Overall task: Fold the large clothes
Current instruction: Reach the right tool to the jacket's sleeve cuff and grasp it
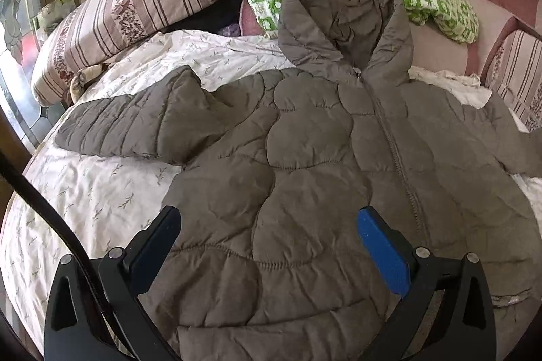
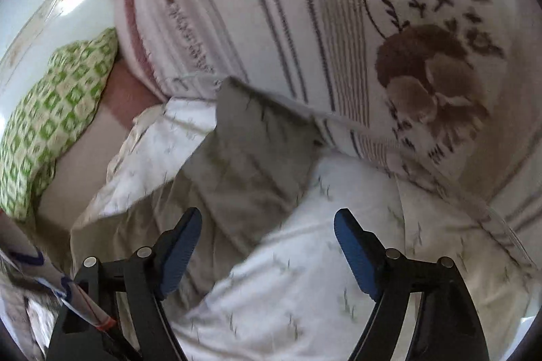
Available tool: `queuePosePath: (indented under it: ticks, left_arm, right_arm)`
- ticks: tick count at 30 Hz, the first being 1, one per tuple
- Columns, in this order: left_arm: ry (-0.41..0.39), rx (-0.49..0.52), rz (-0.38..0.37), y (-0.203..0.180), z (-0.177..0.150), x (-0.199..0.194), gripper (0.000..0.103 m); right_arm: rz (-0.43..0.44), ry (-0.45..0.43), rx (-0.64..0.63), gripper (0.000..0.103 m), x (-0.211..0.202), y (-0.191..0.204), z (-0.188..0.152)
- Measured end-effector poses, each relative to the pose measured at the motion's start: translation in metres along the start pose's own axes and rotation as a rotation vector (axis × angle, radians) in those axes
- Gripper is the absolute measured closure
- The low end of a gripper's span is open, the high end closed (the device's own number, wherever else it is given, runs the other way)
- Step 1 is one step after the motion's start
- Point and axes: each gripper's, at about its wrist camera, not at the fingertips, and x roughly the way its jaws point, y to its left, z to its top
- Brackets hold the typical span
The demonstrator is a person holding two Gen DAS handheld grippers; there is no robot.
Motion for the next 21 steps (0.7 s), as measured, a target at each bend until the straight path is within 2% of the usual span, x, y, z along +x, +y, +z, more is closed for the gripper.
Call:
queuePosePath:
  ticks: [2, 6, 9, 12, 13, 14, 15, 16, 17, 18, 21]
  left_arm:
    - [0.040, 0.011, -0.009, -0.002, 0.001, 0.013, 0.000]
    - [0.067, 0.031, -0.003, -0.008, -0.001, 0.025, 0.000]
    - [0.061, 0.050, -0.003, -0.012, -0.002, 0.025, 0.000]
    - [0.061, 0.056, -0.006, -0.014, -0.002, 0.026, 0.000]
    - [0.062, 0.059, -0.005, -0.014, -0.003, 0.026, 0.000]
    - [0.065, 0.061, -0.006, -0.015, -0.003, 0.027, 0.000]
    - [0.067, 0.062, -0.006, -0.015, -0.003, 0.028, 0.000]
    - [0.068, 0.062, -0.008, -0.016, -0.003, 0.028, 0.000]
    - [0.069, 0.063, -0.010, -0.016, -0.003, 0.028, 0.000]
    - [0.068, 0.063, -0.010, -0.016, -0.003, 0.027, 0.000]
    - [0.060, 0.064, -0.007, -0.017, -0.003, 0.026, 0.000]
  right_arm:
    - [-0.008, -0.003, -0.014, 0.020, 0.010, 0.002, 0.005]
    - [-0.035, 0.007, -0.041, 0.033, 0.030, 0.006, 0.013]
    - [-0.062, 0.005, -0.037, 0.033, 0.036, 0.000, 0.016]
    - [-0.041, 0.007, -0.021, 0.036, 0.044, -0.007, 0.020]
    - [-0.040, 0.011, -0.025, 0.041, 0.046, -0.010, 0.020]
    - [-0.042, 0.015, -0.032, 0.057, 0.048, -0.010, 0.019]
    - [-0.041, 0.029, -0.039, 0.068, 0.053, -0.010, 0.019]
    - [-0.043, 0.036, -0.041, 0.070, 0.057, -0.009, 0.018]
    - [-0.050, 0.030, -0.055, 0.081, 0.057, -0.007, 0.017]
    - [-0.066, 0.017, -0.071, 0.086, 0.055, -0.006, 0.017]
    - [-0.052, -0.013, -0.075, 0.089, 0.041, -0.002, 0.017]
